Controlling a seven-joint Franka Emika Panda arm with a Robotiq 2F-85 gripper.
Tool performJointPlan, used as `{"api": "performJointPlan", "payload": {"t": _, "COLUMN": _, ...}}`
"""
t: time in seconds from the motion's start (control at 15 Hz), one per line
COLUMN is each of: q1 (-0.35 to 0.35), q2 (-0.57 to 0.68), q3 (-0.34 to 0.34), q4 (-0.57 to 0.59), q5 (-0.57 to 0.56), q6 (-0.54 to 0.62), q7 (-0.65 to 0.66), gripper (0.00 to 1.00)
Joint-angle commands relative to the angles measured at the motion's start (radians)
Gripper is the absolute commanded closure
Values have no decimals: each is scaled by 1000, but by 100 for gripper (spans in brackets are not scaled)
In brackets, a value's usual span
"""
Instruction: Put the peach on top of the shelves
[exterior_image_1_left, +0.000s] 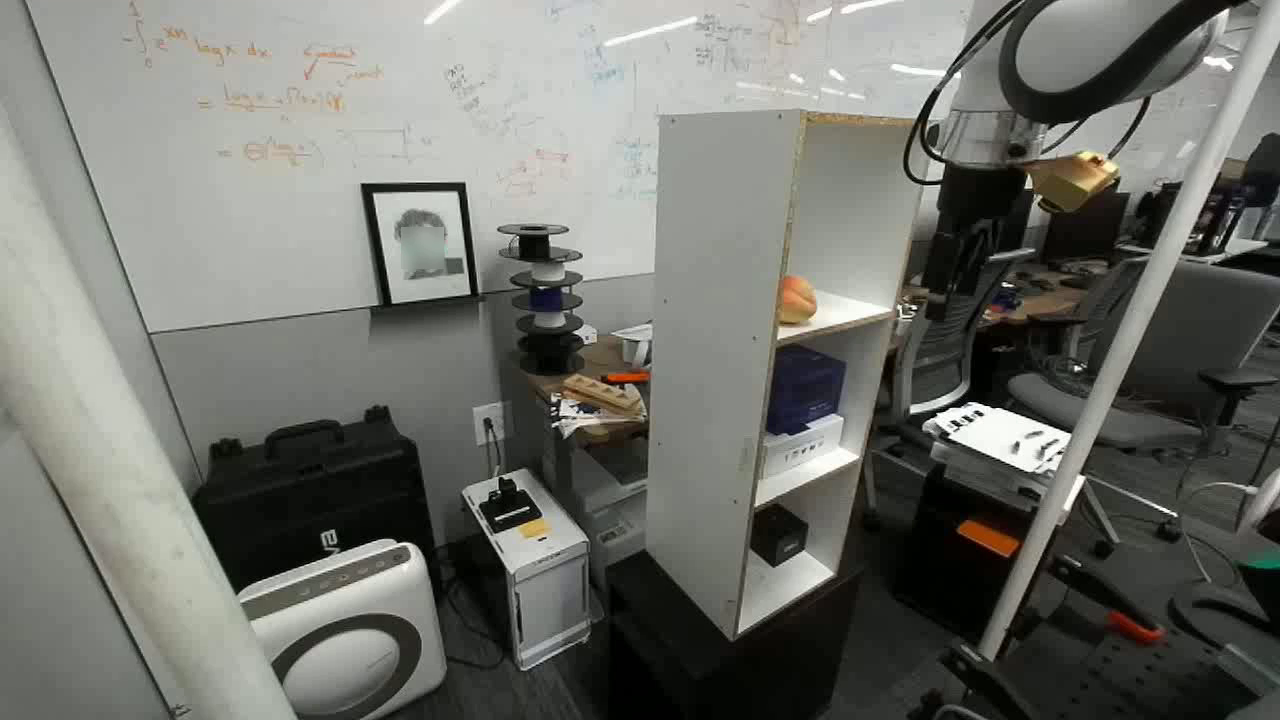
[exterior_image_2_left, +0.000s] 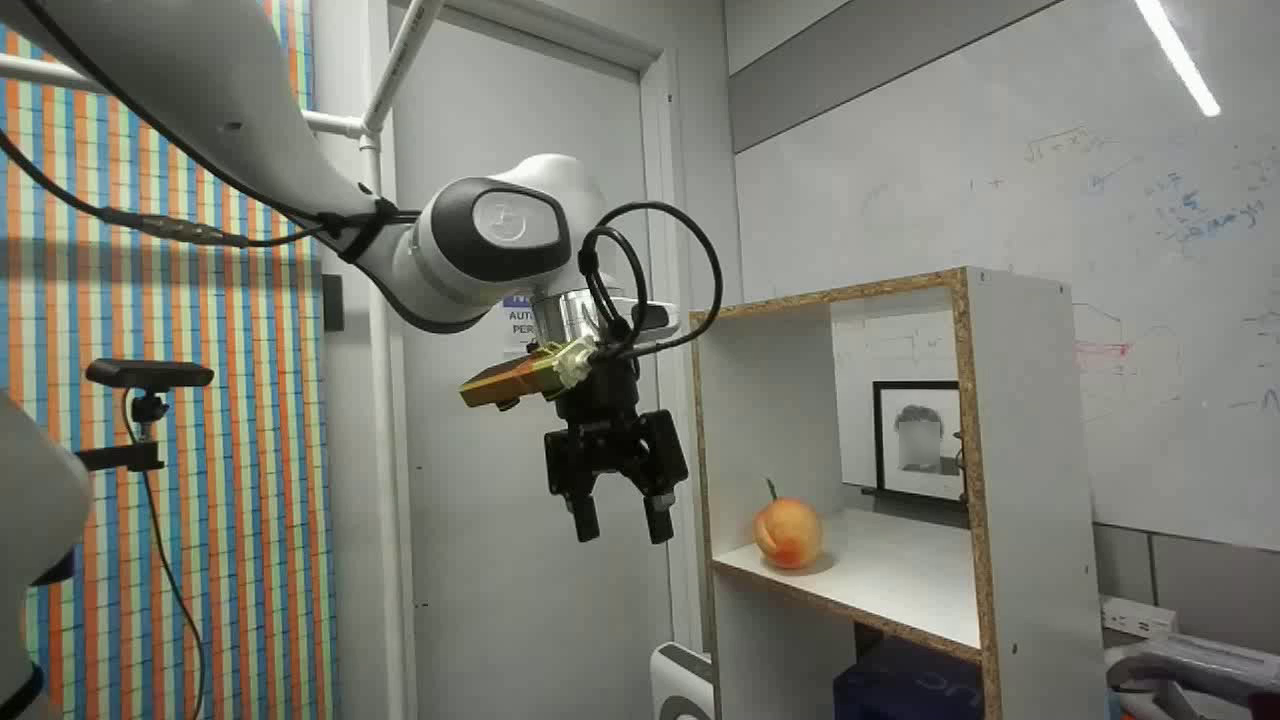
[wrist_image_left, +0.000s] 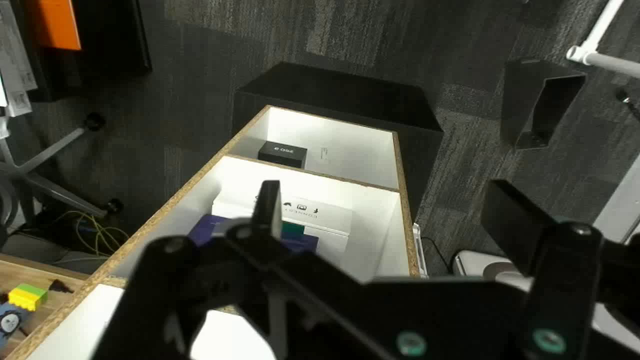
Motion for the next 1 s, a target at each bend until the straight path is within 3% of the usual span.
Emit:
{"api": "performJointPlan", "payload": {"t": 0.0, "q1": 6, "q2": 0, "q3": -5, "q4": 3, "q5": -2, "q6": -3, "q7": 2, "gripper": 0}}
{"api": "performJointPlan", "payload": {"t": 0.8, "q1": 11, "q2": 7, "q3": -9, "q4": 11, "q5": -7, "q6": 5, "q7": -27, "gripper": 0}}
{"api": "performJointPlan", "payload": {"t": 0.93, "q1": 25, "q2": 32, "q3": -43, "q4": 10, "q5": 24, "q6": 130, "q7": -76, "gripper": 0}}
